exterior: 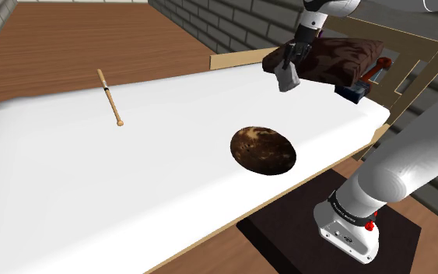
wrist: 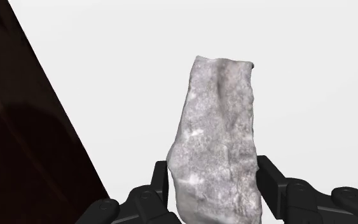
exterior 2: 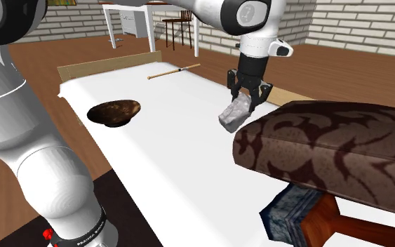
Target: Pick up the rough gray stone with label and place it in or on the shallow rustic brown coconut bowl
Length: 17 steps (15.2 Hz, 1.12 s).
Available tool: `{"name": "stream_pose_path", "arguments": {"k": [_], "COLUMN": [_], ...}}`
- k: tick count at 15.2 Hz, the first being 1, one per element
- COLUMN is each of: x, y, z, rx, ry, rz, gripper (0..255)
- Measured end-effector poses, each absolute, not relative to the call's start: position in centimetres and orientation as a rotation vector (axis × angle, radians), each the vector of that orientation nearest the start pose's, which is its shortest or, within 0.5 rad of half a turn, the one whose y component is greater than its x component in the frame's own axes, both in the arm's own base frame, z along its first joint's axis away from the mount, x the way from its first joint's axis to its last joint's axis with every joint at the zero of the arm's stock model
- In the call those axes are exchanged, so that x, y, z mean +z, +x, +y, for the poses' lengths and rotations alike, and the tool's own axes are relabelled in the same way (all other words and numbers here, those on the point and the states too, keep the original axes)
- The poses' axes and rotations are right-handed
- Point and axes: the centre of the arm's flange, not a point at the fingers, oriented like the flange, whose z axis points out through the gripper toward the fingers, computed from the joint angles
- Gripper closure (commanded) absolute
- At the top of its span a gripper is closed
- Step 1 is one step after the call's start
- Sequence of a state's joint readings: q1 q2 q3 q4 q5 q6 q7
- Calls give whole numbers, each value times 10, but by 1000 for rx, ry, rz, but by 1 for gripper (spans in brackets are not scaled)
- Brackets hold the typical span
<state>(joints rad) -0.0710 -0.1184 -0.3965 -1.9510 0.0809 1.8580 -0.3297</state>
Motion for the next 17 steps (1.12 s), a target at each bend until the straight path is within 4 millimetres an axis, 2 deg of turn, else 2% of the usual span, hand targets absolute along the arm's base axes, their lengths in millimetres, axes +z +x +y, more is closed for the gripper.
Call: {"name": "stream_pose_path", "arguments": {"k": [12,13,17], "x": [591,593,598], "y": [471,469,450], "z": [-240,-235,-193], "rx": [-94,-94,-94], "ry": [-3023,-3023,-3022], "rz": [239,239,238], "gripper": [255,255,255]}}
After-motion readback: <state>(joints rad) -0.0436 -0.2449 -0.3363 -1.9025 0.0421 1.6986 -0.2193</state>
